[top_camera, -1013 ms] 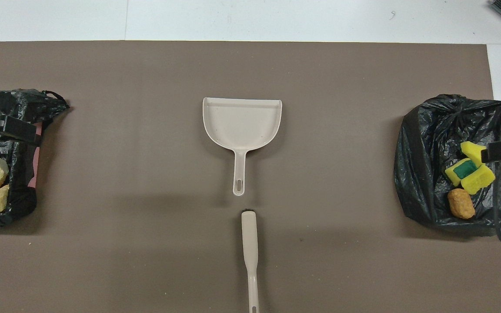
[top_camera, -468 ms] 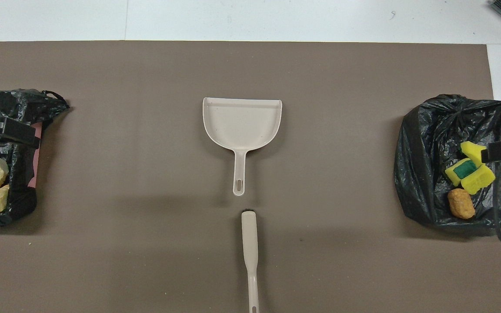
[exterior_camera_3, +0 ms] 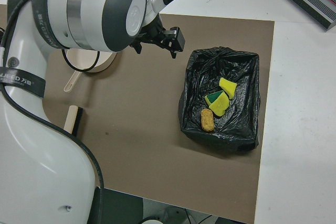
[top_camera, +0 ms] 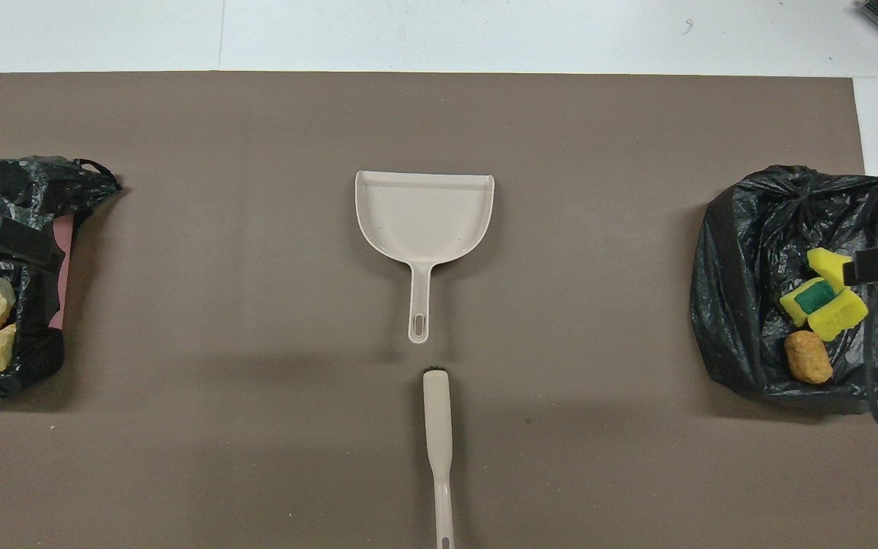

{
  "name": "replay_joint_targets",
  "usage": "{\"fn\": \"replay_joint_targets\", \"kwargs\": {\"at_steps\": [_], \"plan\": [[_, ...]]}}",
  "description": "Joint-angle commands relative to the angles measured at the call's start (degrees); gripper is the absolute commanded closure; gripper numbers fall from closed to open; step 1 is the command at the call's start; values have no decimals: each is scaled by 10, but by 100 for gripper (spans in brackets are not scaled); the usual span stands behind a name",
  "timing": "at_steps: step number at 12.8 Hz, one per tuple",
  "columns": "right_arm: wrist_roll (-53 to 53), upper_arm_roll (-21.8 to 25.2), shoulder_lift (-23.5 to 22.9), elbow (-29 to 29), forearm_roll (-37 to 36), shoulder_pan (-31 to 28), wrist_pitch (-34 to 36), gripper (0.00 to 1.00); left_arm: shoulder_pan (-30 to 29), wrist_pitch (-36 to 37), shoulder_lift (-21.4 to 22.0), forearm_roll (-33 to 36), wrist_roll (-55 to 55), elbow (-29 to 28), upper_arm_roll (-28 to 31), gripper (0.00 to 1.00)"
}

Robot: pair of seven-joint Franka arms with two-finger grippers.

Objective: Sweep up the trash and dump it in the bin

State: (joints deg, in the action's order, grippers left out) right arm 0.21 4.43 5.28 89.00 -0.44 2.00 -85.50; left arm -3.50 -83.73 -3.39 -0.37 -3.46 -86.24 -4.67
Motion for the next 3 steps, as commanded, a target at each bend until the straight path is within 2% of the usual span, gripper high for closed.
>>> {"fn": "replay_joint_targets", "kwargs": {"at_steps": [1, 3], "plan": [[-13, 0, 12, 13, 5, -4, 3, 0, 0, -5, 7, 9, 0, 1, -3, 0], [-13, 0, 12, 13, 5, -4, 3, 0, -2, -6, 8, 8, 1, -2, -3, 0]]}}
